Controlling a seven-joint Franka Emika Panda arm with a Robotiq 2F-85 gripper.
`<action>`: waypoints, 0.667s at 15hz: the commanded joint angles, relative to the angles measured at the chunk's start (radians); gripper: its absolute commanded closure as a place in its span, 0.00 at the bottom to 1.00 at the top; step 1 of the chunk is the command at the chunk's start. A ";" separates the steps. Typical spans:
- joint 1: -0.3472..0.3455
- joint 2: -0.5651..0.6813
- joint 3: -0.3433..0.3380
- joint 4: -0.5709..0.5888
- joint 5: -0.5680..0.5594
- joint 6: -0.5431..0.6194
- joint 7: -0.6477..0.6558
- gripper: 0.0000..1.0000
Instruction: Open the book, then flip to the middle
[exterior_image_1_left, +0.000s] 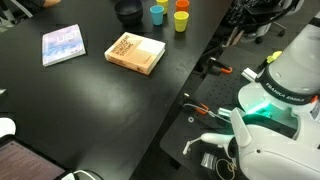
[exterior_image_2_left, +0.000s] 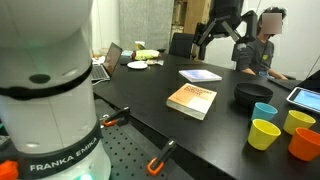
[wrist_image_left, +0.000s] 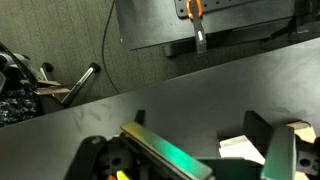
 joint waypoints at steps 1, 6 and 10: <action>-0.019 0.085 -0.081 0.038 0.035 0.198 -0.008 0.00; -0.033 0.320 -0.156 0.111 0.109 0.482 -0.029 0.00; -0.008 0.493 -0.141 0.201 0.235 0.593 -0.101 0.00</action>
